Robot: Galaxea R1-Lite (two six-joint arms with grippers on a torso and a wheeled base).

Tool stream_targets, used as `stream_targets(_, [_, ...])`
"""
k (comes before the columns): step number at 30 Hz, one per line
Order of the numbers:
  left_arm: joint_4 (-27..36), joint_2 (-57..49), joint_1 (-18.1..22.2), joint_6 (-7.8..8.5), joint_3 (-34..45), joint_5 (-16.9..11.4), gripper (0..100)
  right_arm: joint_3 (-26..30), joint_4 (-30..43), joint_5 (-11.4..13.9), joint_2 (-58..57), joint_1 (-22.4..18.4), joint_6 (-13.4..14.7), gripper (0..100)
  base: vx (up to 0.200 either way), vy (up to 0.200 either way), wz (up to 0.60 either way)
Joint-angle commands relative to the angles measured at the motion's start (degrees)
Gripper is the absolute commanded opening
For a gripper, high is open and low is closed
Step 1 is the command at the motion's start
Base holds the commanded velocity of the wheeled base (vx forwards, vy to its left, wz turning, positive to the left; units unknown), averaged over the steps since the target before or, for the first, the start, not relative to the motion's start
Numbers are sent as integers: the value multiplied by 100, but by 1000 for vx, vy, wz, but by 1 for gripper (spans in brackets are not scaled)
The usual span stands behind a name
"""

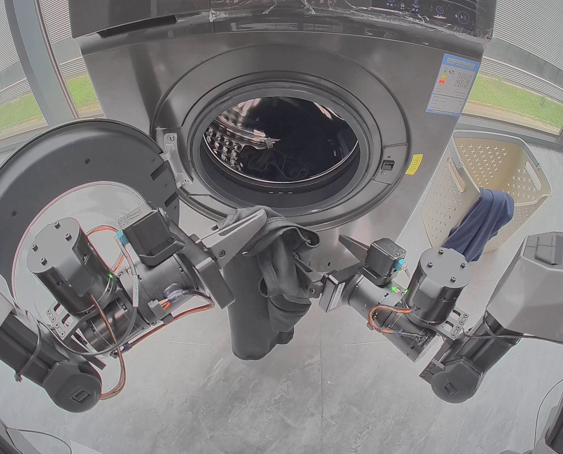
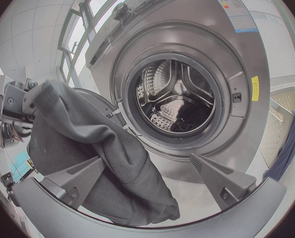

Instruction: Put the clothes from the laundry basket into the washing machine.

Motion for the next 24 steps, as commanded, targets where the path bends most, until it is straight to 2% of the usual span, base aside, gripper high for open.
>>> stream_targets(1, [-2, 18, 0, -4, 14, 1, 0, -81, 1, 9, -123, 10, 3, 100, 0, 0, 0])
stream_targets(14, [-2, 9, -9, -4, 5, -8, 0, -125, 1, 211, -26, 1, 3, 100, 0, 0, 0])
stream_targets(19, [-2, -26, -9, -4, 23, -17, 0, -626, 1, 299, 651, -122, -67, 100, 0, 0, 0])
stream_targets(24, [-2, -17, -9, -4, 32, -34, 0, -916, 1, 370, 879, -52, -76, 100, 0, 0, 0])
